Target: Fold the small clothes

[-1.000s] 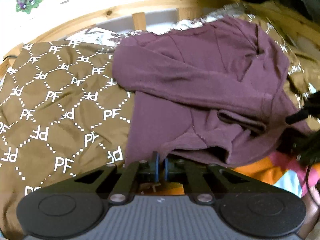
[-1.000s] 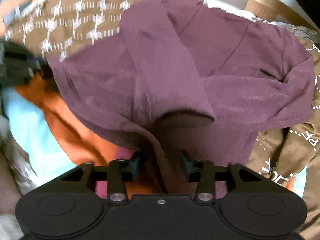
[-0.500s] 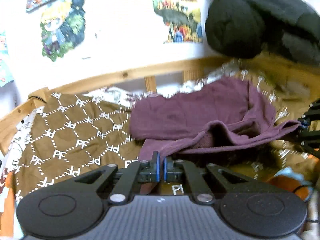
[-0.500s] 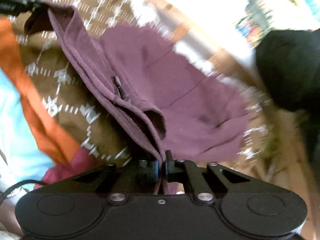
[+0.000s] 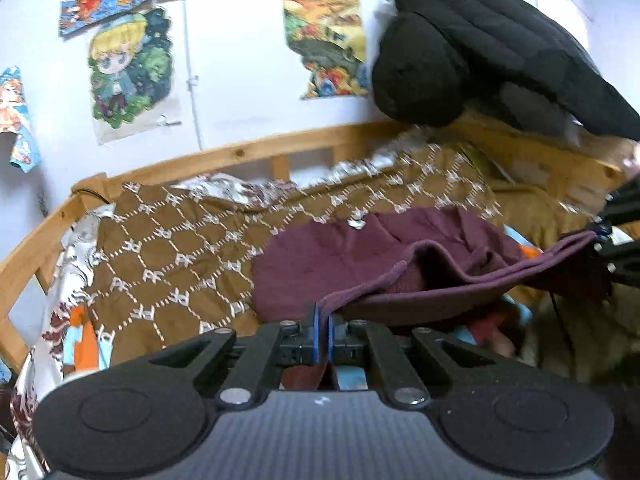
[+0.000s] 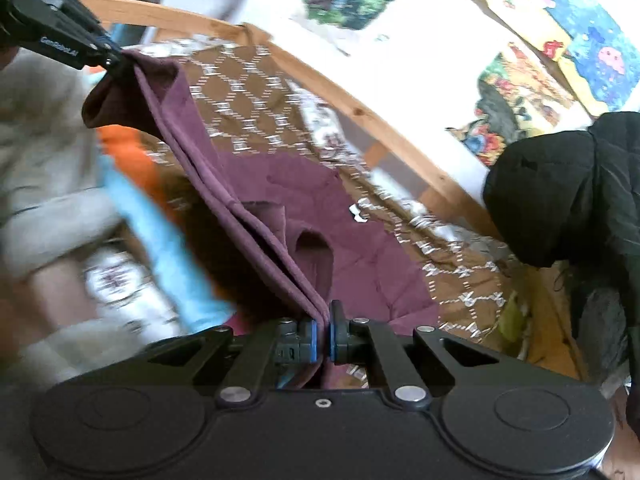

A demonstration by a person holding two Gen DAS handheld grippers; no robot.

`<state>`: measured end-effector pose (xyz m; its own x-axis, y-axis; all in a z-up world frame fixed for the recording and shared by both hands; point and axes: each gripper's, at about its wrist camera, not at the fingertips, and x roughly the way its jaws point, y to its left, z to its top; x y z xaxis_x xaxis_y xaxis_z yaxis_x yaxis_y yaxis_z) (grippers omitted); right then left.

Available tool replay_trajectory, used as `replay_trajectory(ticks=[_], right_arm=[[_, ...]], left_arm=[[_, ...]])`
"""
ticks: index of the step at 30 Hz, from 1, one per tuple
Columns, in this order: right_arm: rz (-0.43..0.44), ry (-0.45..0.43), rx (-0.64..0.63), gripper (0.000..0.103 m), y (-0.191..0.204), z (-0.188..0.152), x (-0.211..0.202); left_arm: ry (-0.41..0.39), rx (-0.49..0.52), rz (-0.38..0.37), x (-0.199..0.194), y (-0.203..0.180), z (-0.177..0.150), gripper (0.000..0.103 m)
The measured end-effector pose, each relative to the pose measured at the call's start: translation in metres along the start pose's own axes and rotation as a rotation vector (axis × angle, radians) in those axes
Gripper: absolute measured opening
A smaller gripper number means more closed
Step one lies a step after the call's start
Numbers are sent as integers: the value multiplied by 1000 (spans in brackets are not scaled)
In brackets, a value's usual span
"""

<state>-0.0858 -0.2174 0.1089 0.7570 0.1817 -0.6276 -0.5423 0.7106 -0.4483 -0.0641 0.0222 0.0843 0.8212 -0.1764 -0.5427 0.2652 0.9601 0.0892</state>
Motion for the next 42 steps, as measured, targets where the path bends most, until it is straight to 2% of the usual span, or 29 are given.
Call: replay_trajectory(ticks=[4,8,11,14,16,21,24,29,33,37,38,40,42], right_arm=[[50,33,4,5,8,-2,-9],[29,20,21,5,-5,3,6],[-32,-10,-21,5,-15,13,25],[-100,-38,-77,5,-30,28,53],[-133,-44,-89,5,-44,39,78],[-179,-41,-24,5,-88,64,150],[-206,-48,30,6,-112,60,200],[-279,-67,107,9,-123,53,274],[-249,-2,192,9,-129,40,322],[-216,40,324,20,-140,30,343],[-206,43,362,26,-142,28,346],[-195,42,417,38,-145,21,348],[-177,27,443,51,-146,16,346]], left_arm=[[9,-4,-7,2,-3,3,3],[7,-31,10,26,4,23,4],[-17,-45,30,52,11,46,4],[-24,-9,59,91,18,70,4],[-1,7,69,125,23,88,4],[10,34,94,210,37,115,4],[38,0,106,263,46,120,4],[112,-81,110,340,58,111,4],[146,-161,69,380,69,99,5],[170,-202,44,409,75,94,5],[184,-200,47,414,75,92,7],[197,-198,58,414,76,87,19],[198,-210,66,411,79,86,68]])
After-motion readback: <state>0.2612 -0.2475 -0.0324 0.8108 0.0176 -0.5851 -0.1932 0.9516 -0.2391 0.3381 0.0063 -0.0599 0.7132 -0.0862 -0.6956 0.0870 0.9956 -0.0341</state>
